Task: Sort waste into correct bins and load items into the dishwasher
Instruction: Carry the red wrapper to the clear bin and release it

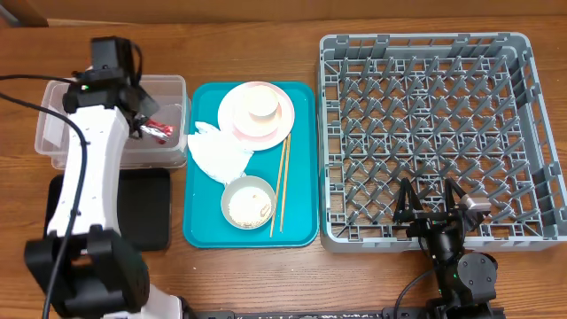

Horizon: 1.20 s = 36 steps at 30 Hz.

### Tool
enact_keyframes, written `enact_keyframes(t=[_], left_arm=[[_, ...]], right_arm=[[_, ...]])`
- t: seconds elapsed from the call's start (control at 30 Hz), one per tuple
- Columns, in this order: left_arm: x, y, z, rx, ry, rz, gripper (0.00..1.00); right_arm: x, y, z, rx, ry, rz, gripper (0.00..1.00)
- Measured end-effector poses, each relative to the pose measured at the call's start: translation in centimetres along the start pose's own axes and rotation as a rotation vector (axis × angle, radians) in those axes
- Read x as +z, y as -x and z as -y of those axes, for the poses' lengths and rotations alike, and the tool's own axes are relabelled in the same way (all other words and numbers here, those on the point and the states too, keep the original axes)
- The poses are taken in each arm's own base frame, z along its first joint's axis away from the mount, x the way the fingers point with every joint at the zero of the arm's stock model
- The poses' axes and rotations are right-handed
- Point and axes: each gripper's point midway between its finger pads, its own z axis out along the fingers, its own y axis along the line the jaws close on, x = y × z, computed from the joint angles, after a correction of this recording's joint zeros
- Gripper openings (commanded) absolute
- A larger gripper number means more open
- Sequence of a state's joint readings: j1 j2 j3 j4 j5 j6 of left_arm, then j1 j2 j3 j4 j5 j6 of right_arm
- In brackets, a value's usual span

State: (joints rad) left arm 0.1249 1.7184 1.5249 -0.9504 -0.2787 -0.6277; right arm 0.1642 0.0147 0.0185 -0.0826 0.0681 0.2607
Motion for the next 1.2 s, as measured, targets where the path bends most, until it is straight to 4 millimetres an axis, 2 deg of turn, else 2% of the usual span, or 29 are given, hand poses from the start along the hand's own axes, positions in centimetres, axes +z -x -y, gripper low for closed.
enact_keyframes(t=[0.2,0.23,0.27,0.3,0.33,0.37,0.5,0.57,0.67,0.7,0.73,0.77,0.83,0.9,0.97,1.03,1.07,1.13,1.17,1.2], left_arm=[[5.1,0.5,-0.3,-0.018,0.044,-0.027,0.06],[5.3,0.4,-0.4,-0.018,0.047,-0.03,0.2],[5.8,0.4,-0.3,-0.016,0.048,-0.031,0.38],[6.0,0.6,-0.1,-0.005,0.043,-0.024,0.84],[6.3,0.8,0.1,0.005,0.038,-0.016,0.98],[6.4,1.0,0.2,0.024,0.033,-0.01,1.0],[5.5,1.1,0.5,0.083,0.022,-0.032,0.97],[4.2,1.1,1.2,0.098,-0.017,-0.071,0.96],[1.0,0.3,3.0,0.125,-0.148,-0.161,0.94],[0.0,-0.4,3.4,0.138,-0.194,-0.199,0.93],[-1.1,-1.2,3.9,0.155,-0.245,-0.236,1.0],[-2.6,-2.5,4.6,0.185,-0.314,-0.293,1.0],[-4.3,-4.1,5.5,0.23,-0.397,-0.351,1.0],[-5.8,-6.1,6.5,0.289,-0.476,-0.425,0.84],[-6.6,-7.6,6.9,0.336,-0.507,-0.472,0.72],[-7.3,-9.0,7.3,0.38,-0.525,-0.509,0.64],[-7.4,-9.6,7.5,0.399,-0.53,-0.521,0.63],[-7.3,-11.2,7.8,0.444,-0.528,-0.548,0.7],[-7.1,-13.3,8.0,0.487,-0.511,-0.589,0.71],[-7.0,-14.3,8.1,0.51,-0.501,-0.604,0.72]], right_arm=[[0.0,0.0,0.0,0.0,0.0,0.0,1.0],[0.0,0.0,0.0,0.0,0.0,0.001,1.0],[0.0,0.0,0.0,0.0,0.0,0.0,1.0],[0.0,0.0,0.0,0.0,0.0,0.0,1.0],[0.0,0.0,0.0,0.0,0.0,0.0,1.0],[0.0,0.0,0.0,0.0,0.0,0.0,1.0],[0.0,0.0,0.0,0.0,0.0,0.0,1.0],[0.0,0.0,0.0,0.0,0.0,0.0,1.0],[0.0,0.0,0.0,0.0,0.0,0.0,1.0],[0.0,0.0,0.0,0.0,0.0,0.001,1.0],[0.0,0.0,0.0,0.0,0.0,0.0,1.0],[0.0,0.0,0.0,0.0,0.0,0.001,1.0],[0.0,0.0,0.0,0.0,0.0,0.0,1.0],[0.0,0.0,0.0,0.0,0.0,0.0,1.0],[0.0,0.0,0.0,0.0,0.0,0.0,1.0],[0.0,0.0,0.0,0.0,0.0,0.0,1.0],[0.0,0.0,0.0,0.0,0.0,0.0,1.0],[0.0,0.0,0.0,0.0,0.0,0.001,1.0],[0.0,0.0,0.0,0.0,0.0,0.0,1.0],[0.0,0.0,0.0,0.0,0.0,0.0,1.0]])
